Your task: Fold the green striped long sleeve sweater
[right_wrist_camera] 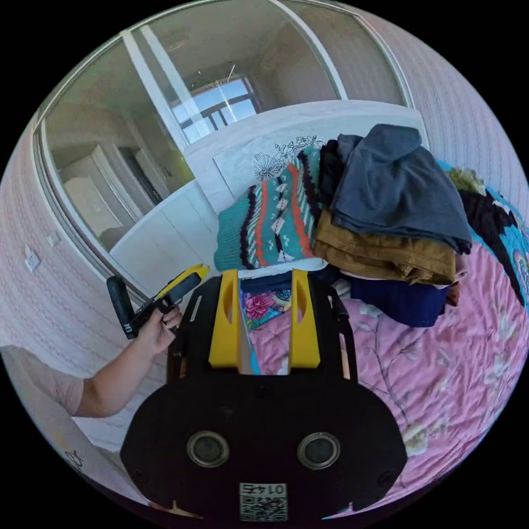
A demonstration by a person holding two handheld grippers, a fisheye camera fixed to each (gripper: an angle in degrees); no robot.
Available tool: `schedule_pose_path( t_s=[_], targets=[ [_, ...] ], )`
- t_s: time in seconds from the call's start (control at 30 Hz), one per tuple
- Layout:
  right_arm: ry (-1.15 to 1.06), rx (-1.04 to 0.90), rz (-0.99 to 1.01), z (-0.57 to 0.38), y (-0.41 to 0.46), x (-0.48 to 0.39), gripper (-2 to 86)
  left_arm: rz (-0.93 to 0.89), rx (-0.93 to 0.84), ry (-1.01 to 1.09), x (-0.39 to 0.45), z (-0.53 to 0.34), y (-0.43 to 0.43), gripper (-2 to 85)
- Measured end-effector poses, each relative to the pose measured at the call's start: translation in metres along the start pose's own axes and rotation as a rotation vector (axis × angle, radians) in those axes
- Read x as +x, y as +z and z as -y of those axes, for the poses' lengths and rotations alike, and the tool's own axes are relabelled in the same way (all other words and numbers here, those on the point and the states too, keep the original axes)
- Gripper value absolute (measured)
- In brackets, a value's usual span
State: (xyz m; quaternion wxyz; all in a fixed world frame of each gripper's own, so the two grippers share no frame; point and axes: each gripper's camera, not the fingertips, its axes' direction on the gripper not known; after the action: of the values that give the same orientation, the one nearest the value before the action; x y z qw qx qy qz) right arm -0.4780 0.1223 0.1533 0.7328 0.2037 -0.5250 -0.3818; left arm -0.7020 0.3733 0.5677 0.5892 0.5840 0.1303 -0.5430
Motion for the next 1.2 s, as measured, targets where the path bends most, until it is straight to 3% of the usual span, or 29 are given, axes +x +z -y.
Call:
schedule_pose_path(
  t_s=[0.17, 0.33, 0.67, 0.97, 1.13, 1.2],
  targets=[
    [0.186, -0.012, -0.081, 0.031, 0.074, 0.047, 13.0, -0.032, -0.106, -0.059, -0.036, 0.038, 0.043, 12.6],
    [0.366, -0.103, 0.113, 0.063, 0.111, 0.083, 7.7, -0.092, -0.104, -0.066, -0.060, 0.060, 0.043, 7.5],
    [-0.070, -0.137, 0.029, 0.108, 0.067, 0.043, 1.5, -0.145, 0.125, 0.138, -0.029, 0.128, -0.037, 2.6],
    [-0.047, -0.134, 0.144, 0.054, 0.048, 0.046, 1.1, -0.208, 0.113, 0.097, -0.007, 0.096, -0.086, 1.5],
    [-0.145, -0.074, 0.064, 0.018, 0.008, 0.041, 0.9, -0.271, 0.182, 0.322, 0.046, 0.070, -0.108, 0.5],
    [-0.137, -0.008, 0.010, 0.000, -0.029, 0.052, 0.8, -0.411, 0.207, 0.437, 0.087, 0.068, -0.110, 0.0]
  ],
)
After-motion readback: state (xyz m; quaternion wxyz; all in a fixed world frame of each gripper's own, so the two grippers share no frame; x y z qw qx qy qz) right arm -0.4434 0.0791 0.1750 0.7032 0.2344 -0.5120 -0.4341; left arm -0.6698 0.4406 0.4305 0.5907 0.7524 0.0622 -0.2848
